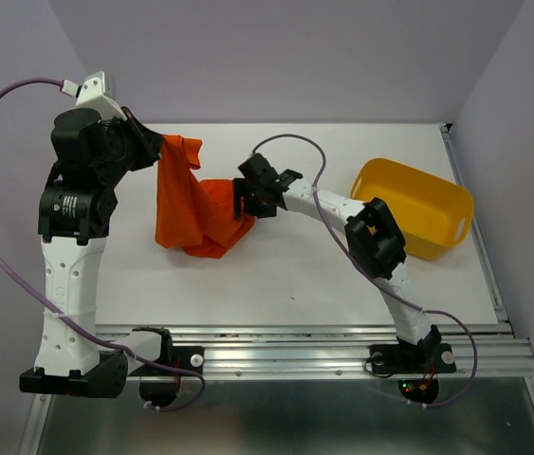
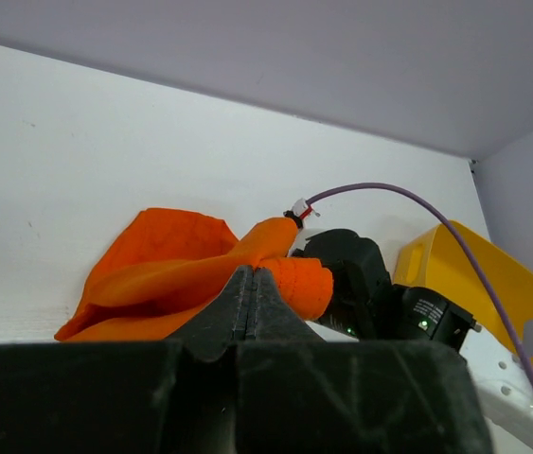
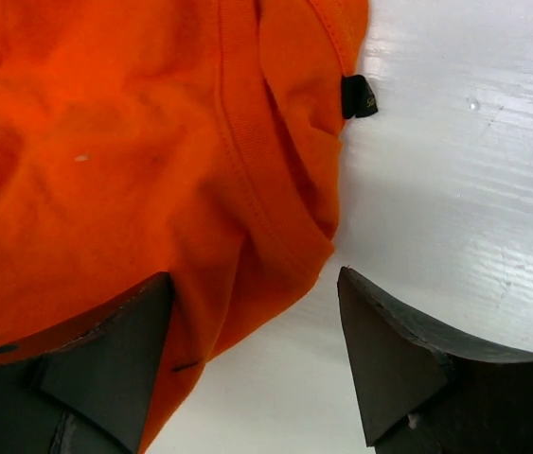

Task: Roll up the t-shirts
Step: Flatten out the T-shirt at the center of the board.

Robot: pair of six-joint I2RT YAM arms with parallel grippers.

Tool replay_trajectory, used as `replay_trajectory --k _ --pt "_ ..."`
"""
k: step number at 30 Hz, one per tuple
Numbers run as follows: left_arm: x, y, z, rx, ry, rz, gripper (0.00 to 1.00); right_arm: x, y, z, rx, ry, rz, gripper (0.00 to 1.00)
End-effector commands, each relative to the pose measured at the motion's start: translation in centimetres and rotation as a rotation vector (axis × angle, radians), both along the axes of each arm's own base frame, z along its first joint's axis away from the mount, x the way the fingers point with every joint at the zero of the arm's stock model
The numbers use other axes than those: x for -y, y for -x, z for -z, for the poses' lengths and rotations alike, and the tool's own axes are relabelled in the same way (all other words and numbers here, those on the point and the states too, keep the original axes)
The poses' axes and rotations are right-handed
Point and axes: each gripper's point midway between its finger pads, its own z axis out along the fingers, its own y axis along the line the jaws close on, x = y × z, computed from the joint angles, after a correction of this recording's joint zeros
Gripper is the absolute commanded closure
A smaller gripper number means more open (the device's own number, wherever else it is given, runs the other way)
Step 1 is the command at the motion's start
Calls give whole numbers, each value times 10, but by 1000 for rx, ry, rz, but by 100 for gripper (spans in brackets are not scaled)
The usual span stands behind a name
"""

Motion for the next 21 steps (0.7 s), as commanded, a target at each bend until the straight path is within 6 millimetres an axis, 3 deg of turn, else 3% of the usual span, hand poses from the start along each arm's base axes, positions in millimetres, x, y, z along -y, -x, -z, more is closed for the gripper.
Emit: replay_trajectory --k 1,6,10,11,12,13,14,17,20,21 --pt "-1 9 -23 84 12 -1 100 -8 -11 15 -1 -4 12 25" --pt "-1 11 -24 86 15 -2 100 -11 -16 27 -2 7 9 32" --pt "-2 14 -26 98 13 -3 100 -21 -18 17 7 -24 -25 85" --pt "-1 13 -24 101 12 5 100 -23 -20 4 23 -39 -25 99" --pt "0 14 -24 107 15 10 100 -22 -21 -5 40 -43 -24 99" --pt "2 15 -25 117 21 21 100 -18 -23 -27 78 -50 -13 99" --pt "3 15 -26 118 23 25 100 -16 -26 -27 89 -39 -2 99" --pt "5 17 -33 139 28 34 100 3 -24 -98 206 -71 37 99" --pt "3 21 -48 178 31 29 100 22 -20 -142 289 -78 68 99" --pt "2 23 -52 191 30 26 100 31 -14 -176 339 -110 80 99"
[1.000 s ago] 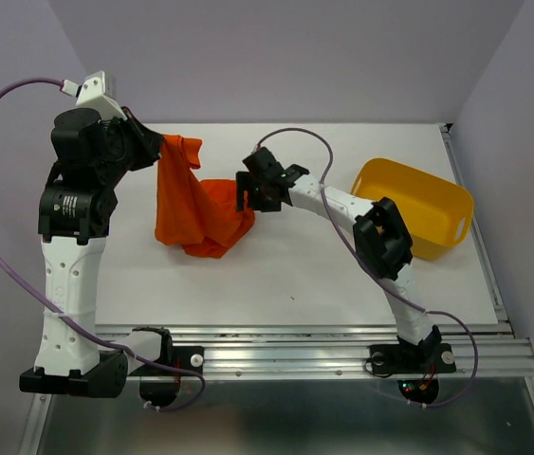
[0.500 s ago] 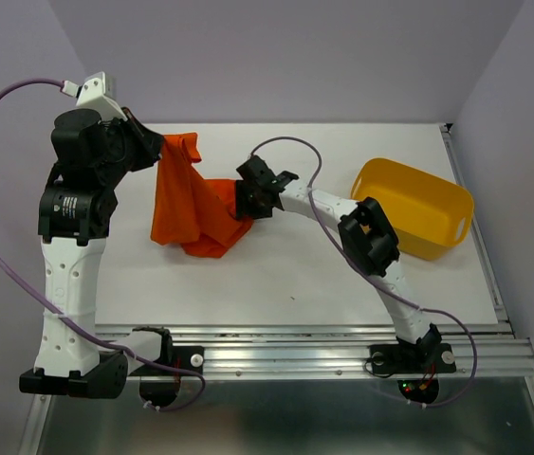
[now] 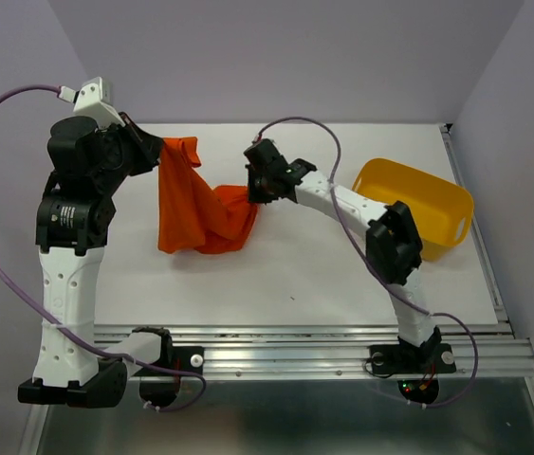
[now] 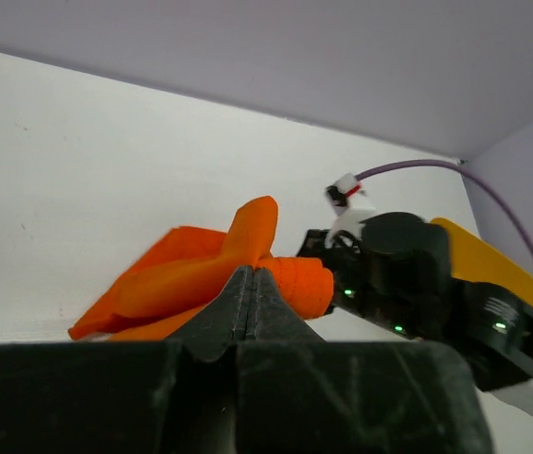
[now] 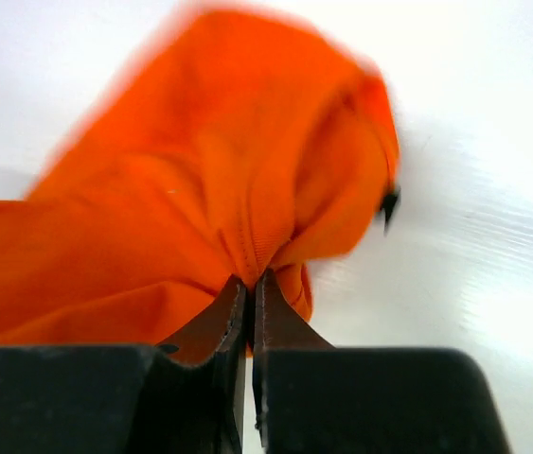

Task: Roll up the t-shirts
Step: Flatten out the T-shirt at the center of the board.

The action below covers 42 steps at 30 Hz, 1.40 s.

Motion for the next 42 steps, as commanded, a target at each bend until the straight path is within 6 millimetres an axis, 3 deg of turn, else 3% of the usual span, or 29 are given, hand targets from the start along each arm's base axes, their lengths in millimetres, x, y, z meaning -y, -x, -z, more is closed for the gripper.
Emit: replay_trajectory --k 1,3,6,7,11,14,16,18,21,24,25,28,29,30,31,33,34,36,38,39,40,42 --pt "0 15 -58 190 25 9 100 31 -1 -163 297 -130 63 99" --pt "1 25 -74 237 42 16 100 53 11 -202 363 -153 99 99" --pt "6 37 -93 313 68 48 100 82 24 -237 434 -162 150 99" --pt "6 45 -103 348 85 50 100 98 36 -257 467 -183 169 99" --pt "7 63 -125 407 114 66 100 144 65 -301 555 -218 247 99" --pt "8 71 -130 425 129 74 100 163 78 -318 592 -235 268 99" --pt "11 63 -120 403 145 82 100 172 83 -322 604 -218 275 99" --pt "13 50 -104 360 155 78 100 173 79 -315 599 -180 279 99" --pt "12 16 -61 252 143 48 100 164 69 -293 566 -120 262 99" --pt "7 -20 -13 146 115 -4 100 155 54 -270 542 -53 257 99" --pt "6 -39 5 112 99 -17 100 146 43 -249 515 -9 250 99" --pt "-5 -84 68 -22 54 -90 100 138 19 -217 474 65 235 99" --pt "-15 -97 81 -45 41 -126 87 131 1 -197 438 91 220 90" --pt "-18 -108 94 -75 33 -130 67 128 -8 -187 420 102 210 79" --pt "-19 -130 127 -156 18 -131 45 123 -17 -177 403 111 200 73" --pt "-24 -149 143 -224 -22 -132 1 113 -32 -157 356 143 182 41" --pt "-26 -161 166 -321 -44 -143 1 111 -34 -151 341 157 174 31" --pt "-29 -167 189 -403 -66 -154 1 106 -35 -137 298 180 156 27" --pt "-33 -161 195 -420 -69 -175 1 107 -31 -129 276 186 152 24" --pt "-33 -156 195 -418 -62 -183 1 109 -29 -126 270 187 154 24" --pt "-34 -147 183 -386 -57 -191 1 115 -21 -118 254 198 154 23" --pt "-39 -126 200 -430 -60 -215 3 116 -14 -114 247 180 147 23"
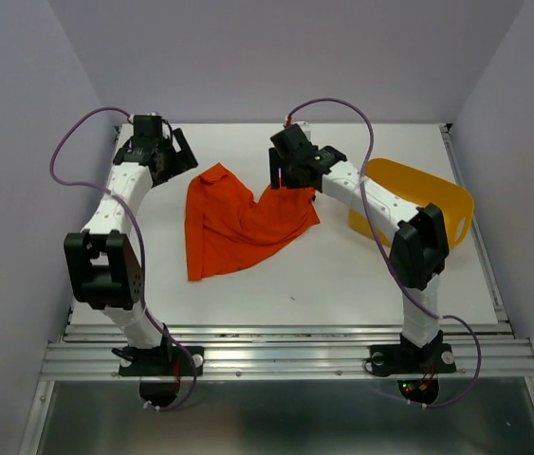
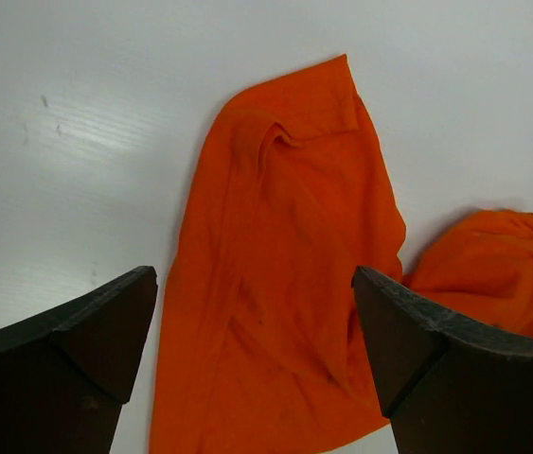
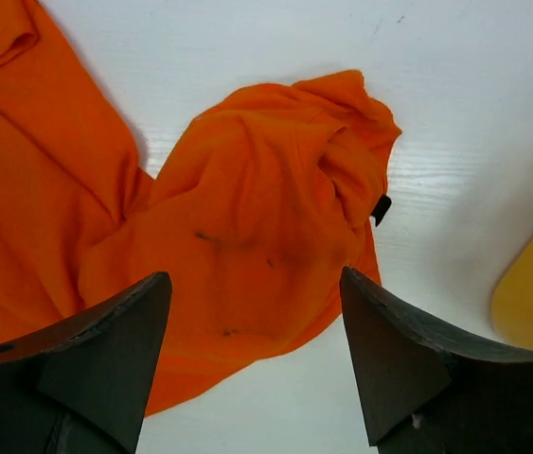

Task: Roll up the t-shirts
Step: Flatten out the T-shirt at the center of the board.

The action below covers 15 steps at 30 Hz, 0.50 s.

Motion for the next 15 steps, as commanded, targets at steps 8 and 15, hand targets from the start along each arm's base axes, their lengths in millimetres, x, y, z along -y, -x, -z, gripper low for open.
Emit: replay_trajectory --k 8,15 --pt "-8 163 19 -55 19 -70 29 9 68 -3 -56 -189 -50 22" --pt "24 205 30 -71 24 -47 33 0 85 -6 -91 -289 -77 22"
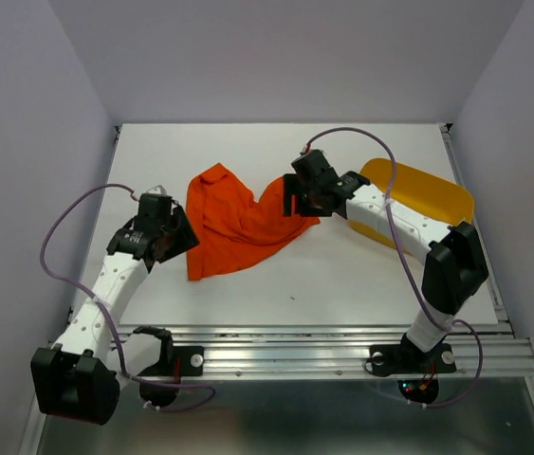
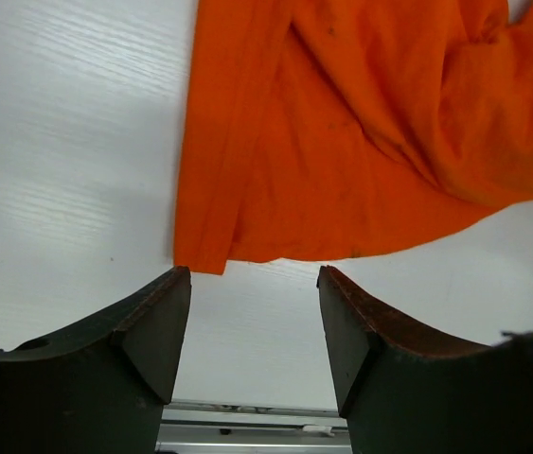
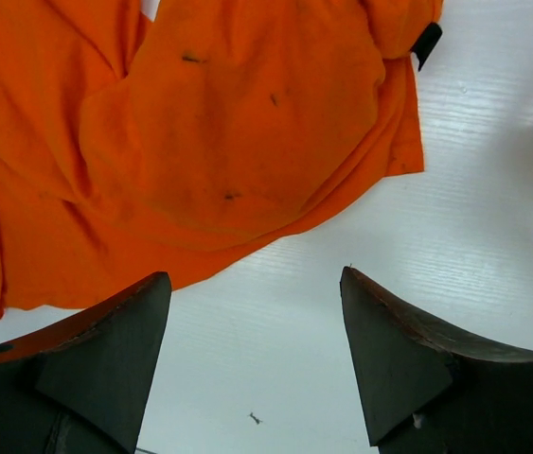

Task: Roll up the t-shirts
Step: Flatten out the T-shirt at the center of the board.

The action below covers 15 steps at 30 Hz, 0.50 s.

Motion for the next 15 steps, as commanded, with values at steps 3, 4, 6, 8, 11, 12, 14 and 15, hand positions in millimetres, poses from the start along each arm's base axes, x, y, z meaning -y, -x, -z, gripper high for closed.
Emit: replay_trajectory --k 3,4,6,8,11,12,14,15 --pt "17 7 17 -74 -36 13 35 -18 3 -32 54 -144 -17 22" --pt "19 7 29 -132 -56 20 35 -16 5 -35 59 -149 -14 21" --pt "22 5 38 -175 -90 39 38 -14 6 -36 63 -145 -9 21" --pt "29 2 51 -207 -116 64 38 -10 8 -37 69 -145 1 20" --pt "22 1 71 -245 -167 40 38 -6 11 -35 71 -144 15 20" --pt "22 1 74 -255 -174 35 38 -5 12 -35 70 -145 16 20" --pt "24 -1 82 -274 -185 46 39 -5 14 -32 61 -145 14 20" --pt "24 -2 84 -278 -189 49 41 -5 14 -32 62 -146 14 20"
